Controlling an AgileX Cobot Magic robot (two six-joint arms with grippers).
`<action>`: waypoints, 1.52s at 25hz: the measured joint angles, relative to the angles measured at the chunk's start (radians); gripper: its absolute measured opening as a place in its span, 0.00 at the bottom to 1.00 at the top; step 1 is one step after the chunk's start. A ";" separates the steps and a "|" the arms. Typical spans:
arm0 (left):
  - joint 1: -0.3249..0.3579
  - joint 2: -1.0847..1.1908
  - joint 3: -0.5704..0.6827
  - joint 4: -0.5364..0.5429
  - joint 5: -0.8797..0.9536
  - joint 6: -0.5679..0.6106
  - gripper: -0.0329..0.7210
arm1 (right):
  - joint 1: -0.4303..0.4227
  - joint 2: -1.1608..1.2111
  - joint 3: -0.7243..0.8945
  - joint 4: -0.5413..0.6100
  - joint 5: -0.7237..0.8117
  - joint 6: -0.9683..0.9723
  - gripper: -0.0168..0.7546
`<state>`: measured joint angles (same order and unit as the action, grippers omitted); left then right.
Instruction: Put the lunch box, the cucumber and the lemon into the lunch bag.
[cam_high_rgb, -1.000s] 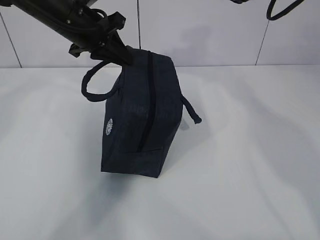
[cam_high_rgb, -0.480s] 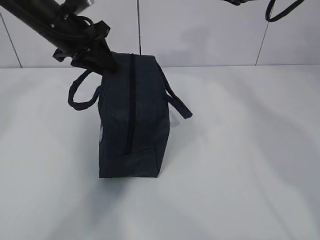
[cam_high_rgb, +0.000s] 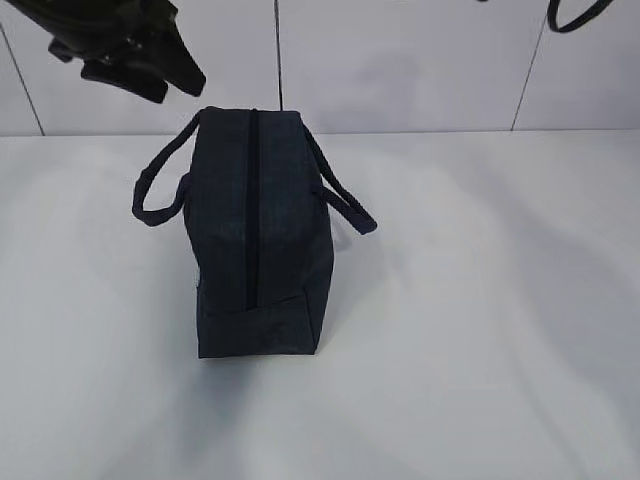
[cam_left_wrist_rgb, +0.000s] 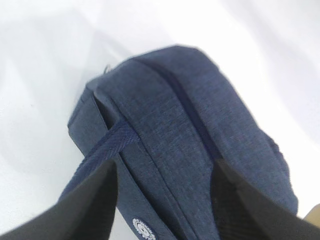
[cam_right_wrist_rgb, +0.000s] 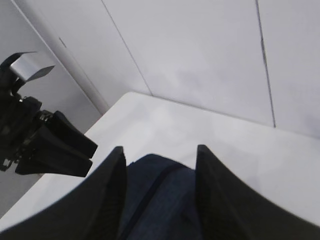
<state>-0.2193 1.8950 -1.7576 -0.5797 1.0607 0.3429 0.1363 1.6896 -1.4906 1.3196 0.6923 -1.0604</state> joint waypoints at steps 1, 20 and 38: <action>0.002 -0.020 0.000 0.005 -0.007 0.000 0.59 | 0.000 -0.020 0.000 -0.004 -0.018 0.002 0.46; -0.109 -0.362 0.002 0.059 -0.025 0.000 0.56 | 0.000 -0.512 -0.197 -1.057 0.300 0.728 0.46; -0.214 -1.052 0.548 0.159 -0.065 -0.018 0.50 | 0.000 -1.062 0.291 -1.099 0.410 0.801 0.46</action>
<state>-0.4332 0.8428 -1.2098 -0.4209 0.9960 0.3251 0.1363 0.6277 -1.2001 0.2206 1.1026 -0.2592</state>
